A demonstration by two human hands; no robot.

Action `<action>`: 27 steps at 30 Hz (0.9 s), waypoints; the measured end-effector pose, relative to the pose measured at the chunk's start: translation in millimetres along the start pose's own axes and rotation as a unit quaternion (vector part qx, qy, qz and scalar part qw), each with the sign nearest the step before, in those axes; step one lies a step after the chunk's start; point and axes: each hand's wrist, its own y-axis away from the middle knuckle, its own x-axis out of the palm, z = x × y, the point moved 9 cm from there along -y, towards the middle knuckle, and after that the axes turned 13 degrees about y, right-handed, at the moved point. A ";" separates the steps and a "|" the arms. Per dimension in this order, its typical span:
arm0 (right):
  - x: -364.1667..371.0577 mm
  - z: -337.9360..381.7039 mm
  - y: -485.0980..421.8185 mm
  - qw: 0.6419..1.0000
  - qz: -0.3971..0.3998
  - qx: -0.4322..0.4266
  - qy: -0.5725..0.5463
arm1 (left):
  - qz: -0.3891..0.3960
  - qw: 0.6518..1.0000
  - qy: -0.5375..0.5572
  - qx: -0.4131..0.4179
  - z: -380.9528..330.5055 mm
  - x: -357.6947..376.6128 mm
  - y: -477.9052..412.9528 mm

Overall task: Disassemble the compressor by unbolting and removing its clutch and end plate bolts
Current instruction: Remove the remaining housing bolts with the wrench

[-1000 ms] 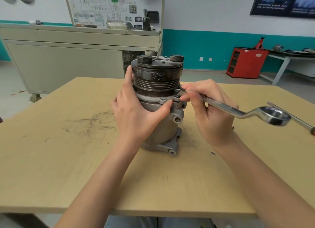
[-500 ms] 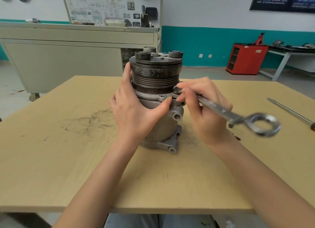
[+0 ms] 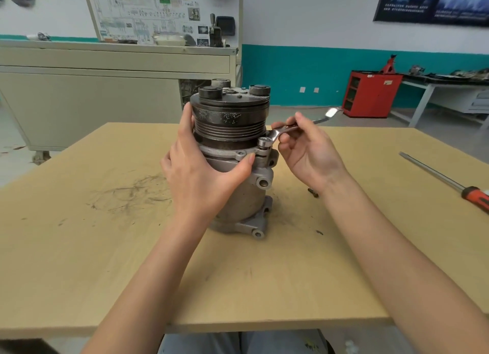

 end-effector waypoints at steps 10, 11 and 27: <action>35.4 71.7 57.2 0.821 -0.082 -0.403 0.395 | -0.001 1.000 -0.001 0.003 1.2 -0.3 -1.1; 42.2 70.9 62.9 0.788 -0.083 -0.433 0.429 | -0.002 1.000 0.000 0.002 1.3 -0.4 -1.2; 3.9 3.1 -3.8 1.000 -0.012 0.007 0.025 | -0.003 1.000 0.009 -0.001 -1.0 -1.1 -0.3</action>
